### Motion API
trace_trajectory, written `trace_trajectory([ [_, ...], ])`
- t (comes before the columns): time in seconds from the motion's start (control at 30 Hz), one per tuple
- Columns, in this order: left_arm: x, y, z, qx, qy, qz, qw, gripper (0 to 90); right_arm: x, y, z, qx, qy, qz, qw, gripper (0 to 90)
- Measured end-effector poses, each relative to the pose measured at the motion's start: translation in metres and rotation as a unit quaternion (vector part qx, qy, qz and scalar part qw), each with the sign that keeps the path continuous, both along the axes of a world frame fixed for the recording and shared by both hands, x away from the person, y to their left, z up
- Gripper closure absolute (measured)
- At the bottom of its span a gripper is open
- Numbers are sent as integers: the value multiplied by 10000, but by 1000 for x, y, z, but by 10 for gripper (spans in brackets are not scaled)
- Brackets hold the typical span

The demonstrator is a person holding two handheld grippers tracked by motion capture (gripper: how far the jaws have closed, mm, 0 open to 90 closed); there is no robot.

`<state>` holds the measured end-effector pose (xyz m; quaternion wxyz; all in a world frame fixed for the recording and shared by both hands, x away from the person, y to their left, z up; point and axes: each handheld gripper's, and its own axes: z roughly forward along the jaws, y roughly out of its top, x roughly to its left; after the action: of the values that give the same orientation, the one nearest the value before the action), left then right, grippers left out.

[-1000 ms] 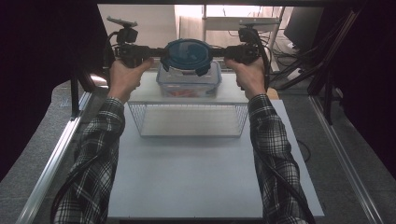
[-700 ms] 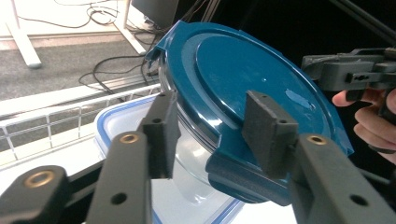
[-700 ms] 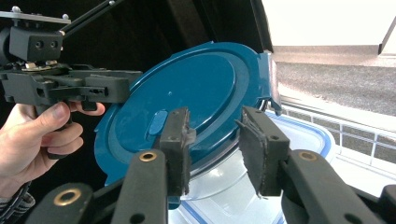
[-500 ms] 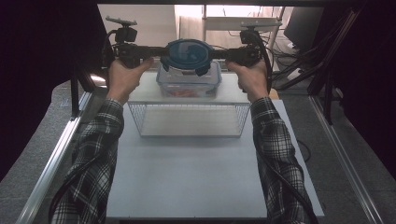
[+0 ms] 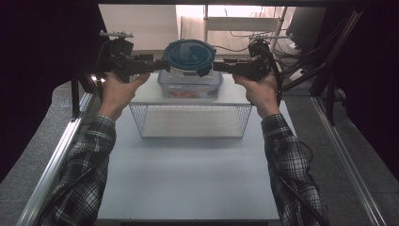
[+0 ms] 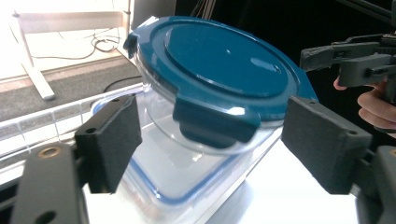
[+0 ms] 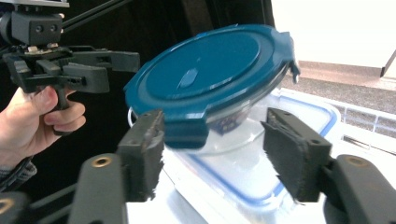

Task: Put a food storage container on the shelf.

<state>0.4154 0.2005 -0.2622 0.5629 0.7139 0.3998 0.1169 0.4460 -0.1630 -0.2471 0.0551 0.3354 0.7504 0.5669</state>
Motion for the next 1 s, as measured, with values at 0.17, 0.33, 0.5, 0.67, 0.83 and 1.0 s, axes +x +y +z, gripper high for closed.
trace_trajectory([
  [0.17, -15, -2, -10, 50, -112, -70, 9999, 98, -14, -4, -11, -88, -85, 84, 9999, 270],
  [0.33, -25, -8, -24, 198, -161, -187, 9995, 62, -23, -3, -23, -167, -145, 132, 9997, 222],
  [0.5, -34, -13, -40, 271, -134, -294, 9991, 37, -35, 0, -37, -292, -218, 232, 9991, 195],
  [0.67, -41, -19, -53, 382, -160, -347, 9985, 30, -46, 2, -47, -431, -282, 307, 9982, 168],
  [0.83, -50, -23, -60, 465, -224, -412, 9978, 22, -54, 3, -54, -511, -305, 333, 9977, 147],
  [1.0, -58, -24, -66, 467, -267, -444, 9976, 20, -59, 2, -60, -556, -321, 323, 9974, 122],
])
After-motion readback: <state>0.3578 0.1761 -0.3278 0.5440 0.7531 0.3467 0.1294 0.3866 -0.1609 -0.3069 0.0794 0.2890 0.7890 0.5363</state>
